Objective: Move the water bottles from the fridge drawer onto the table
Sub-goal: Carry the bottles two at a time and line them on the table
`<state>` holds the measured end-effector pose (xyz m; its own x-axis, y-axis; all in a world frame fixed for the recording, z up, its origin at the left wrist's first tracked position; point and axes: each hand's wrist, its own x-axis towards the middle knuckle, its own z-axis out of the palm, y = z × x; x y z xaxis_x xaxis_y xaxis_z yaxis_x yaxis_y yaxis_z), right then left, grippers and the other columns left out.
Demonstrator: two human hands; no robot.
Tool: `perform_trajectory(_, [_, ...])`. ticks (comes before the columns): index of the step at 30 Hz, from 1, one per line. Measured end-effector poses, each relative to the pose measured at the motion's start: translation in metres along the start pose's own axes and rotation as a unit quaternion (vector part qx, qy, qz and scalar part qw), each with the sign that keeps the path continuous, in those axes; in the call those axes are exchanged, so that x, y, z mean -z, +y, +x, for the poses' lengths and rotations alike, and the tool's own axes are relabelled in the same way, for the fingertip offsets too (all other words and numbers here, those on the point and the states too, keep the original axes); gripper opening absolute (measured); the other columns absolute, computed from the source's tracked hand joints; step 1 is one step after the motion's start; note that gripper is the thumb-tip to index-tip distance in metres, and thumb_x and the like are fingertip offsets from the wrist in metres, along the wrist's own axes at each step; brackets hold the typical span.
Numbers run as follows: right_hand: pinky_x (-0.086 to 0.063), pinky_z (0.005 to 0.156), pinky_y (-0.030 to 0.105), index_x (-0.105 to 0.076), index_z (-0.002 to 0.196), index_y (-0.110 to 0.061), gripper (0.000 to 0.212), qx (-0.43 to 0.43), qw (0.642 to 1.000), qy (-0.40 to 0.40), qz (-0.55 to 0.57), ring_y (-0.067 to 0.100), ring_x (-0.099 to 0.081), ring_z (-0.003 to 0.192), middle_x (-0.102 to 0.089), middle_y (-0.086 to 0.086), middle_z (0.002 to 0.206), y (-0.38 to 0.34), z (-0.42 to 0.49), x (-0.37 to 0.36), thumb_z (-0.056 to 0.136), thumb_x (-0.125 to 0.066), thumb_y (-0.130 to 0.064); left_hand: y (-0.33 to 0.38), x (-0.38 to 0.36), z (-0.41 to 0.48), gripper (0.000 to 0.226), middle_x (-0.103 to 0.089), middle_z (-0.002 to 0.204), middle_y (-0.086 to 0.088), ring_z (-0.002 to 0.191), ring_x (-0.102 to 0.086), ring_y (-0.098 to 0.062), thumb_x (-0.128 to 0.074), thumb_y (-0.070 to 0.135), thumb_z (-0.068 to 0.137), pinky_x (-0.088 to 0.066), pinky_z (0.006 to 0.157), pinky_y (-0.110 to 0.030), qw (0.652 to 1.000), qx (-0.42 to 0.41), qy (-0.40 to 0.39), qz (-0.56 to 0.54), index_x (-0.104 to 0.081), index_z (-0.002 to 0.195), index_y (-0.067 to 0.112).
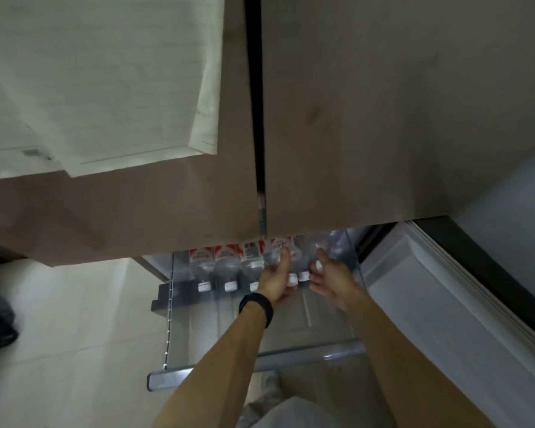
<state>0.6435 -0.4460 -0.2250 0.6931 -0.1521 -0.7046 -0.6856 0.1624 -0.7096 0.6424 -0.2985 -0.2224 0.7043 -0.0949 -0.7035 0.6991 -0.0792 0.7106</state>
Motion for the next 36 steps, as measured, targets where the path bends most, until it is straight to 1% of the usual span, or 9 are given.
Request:
perform_trajectory(4, [-0.045, 0.058, 0.030, -0.058, 0.075, -0.014, 0.044, 0.082, 0.991, 0.048, -0.093, 0.016, -0.053, 0.055, -0.055, 0.002, 0.062, 0.011, -0.026, 0.019, 0.103, -0.048, -0.046, -0.012, 0.010, -0.025, 0.070, -0.066, 0.085, 0.003, 0.070, -0.065, -0.015, -0.049, 0.080, 0.083, -0.055, 0.059, -0.026, 0.999, 0.010, 0.025, -0.041, -0.062, 0.117, 0.021])
perform_trajectory(9, [-0.048, 0.075, 0.034, -0.066, 0.104, -0.007, 0.043, 0.135, 0.937, 0.106, -0.304, 0.032, -0.066, 0.089, -0.072, 0.015, 0.096, 0.026, -0.073, 0.051, 0.102, -0.047, -0.046, -0.024, 0.041, -0.060, 0.061, -0.060, 0.129, -0.008, 0.102, -0.069, -0.029, -0.075, 0.043, 0.087, -0.061, 0.070, -0.032, 0.994, -0.047, 0.084, 0.060, -0.050, 0.136, 0.018])
perform_trajectory(12, [-0.039, 0.072, 0.033, -0.059, 0.116, -0.004, 0.043, 0.184, 0.895, 0.137, -0.382, 0.036, -0.063, 0.097, -0.069, 0.018, 0.107, 0.019, -0.101, 0.067, 0.103, -0.046, -0.043, -0.022, 0.064, -0.090, 0.059, -0.067, 0.116, -0.006, 0.090, -0.071, -0.024, -0.077, 0.039, 0.087, -0.059, 0.064, -0.028, 0.974, -0.097, 0.109, 0.171, -0.054, 0.136, 0.018])
perform_trajectory(16, [-0.034, 0.054, 0.025, -0.048, 0.102, -0.018, 0.029, 0.289, 0.844, 0.126, -0.434, 0.013, -0.055, 0.068, -0.068, 0.007, 0.091, -0.007, -0.131, 0.084, 0.102, -0.047, -0.046, -0.001, 0.087, -0.119, 0.063, -0.071, 0.120, -0.003, 0.103, -0.068, -0.021, -0.079, 0.046, 0.083, -0.053, 0.086, -0.026, 0.867, -0.202, 0.163, 0.426, -0.058, 0.137, 0.023])
perform_trajectory(19, [-0.036, 0.062, 0.031, -0.046, 0.102, -0.017, 0.025, 0.358, 0.764, 0.086, -0.530, 0.025, -0.059, 0.080, -0.061, 0.006, 0.094, -0.020, -0.143, 0.073, 0.103, -0.050, -0.042, 0.007, 0.084, -0.130, 0.062, -0.067, 0.128, -0.001, 0.113, -0.064, -0.022, -0.079, 0.044, 0.082, -0.054, 0.095, -0.036, 0.789, -0.237, 0.138, 0.549, -0.056, 0.137, 0.030])
perform_trajectory(23, [-0.042, 0.068, 0.035, -0.050, 0.111, -0.013, 0.028, 0.404, 0.674, 0.031, -0.617, 0.032, -0.062, 0.093, -0.065, 0.011, 0.112, -0.023, -0.143, 0.039, 0.102, -0.050, -0.040, 0.015, 0.078, -0.132, 0.062, -0.068, 0.122, -0.008, 0.109, -0.065, -0.029, -0.077, 0.043, 0.084, -0.054, 0.090, -0.040, 0.733, -0.238, 0.143, 0.621, -0.052, 0.138, 0.027])
perform_trajectory(27, [-0.041, 0.066, 0.034, -0.048, 0.109, -0.017, 0.024, 0.403, 0.652, -0.010, -0.642, 0.026, -0.060, 0.091, -0.064, 0.008, 0.115, -0.022, -0.131, 0.011, 0.102, -0.049, -0.040, 0.023, 0.077, -0.124, 0.055, -0.069, 0.119, -0.009, 0.108, -0.064, -0.031, -0.076, 0.042, 0.085, -0.054, 0.087, -0.043, 0.718, -0.254, 0.130, 0.634, -0.054, 0.132, 0.024])
perform_trajectory(30, [-0.049, 0.070, 0.037, -0.048, 0.117, -0.016, 0.028, 0.399, 0.642, -0.031, -0.654, 0.030, -0.062, 0.096, -0.062, 0.009, 0.119, -0.006, -0.122, -0.006, 0.102, -0.047, -0.039, 0.011, 0.081, -0.113, 0.054, -0.069, 0.118, -0.007, 0.105, -0.066, -0.028, -0.074, 0.043, 0.087, -0.055, 0.085, -0.040, 0.743, -0.252, 0.122, 0.608, -0.051, 0.133, 0.027])
perform_trajectory(36, [-0.048, 0.083, 0.036, -0.048, 0.119, -0.028, 0.030, 0.396, 0.721, -0.065, -0.564, 0.018, -0.052, 0.103, -0.046, -0.002, 0.120, 0.004, -0.104, -0.019, 0.096, -0.057, -0.045, -0.013, 0.104, -0.101, 0.055, -0.066, 0.122, 0.004, 0.108, -0.063, -0.021, -0.078, 0.041, 0.081, -0.055, 0.087, -0.041, 0.825, -0.275, 0.106, 0.482, -0.052, 0.129, 0.033])
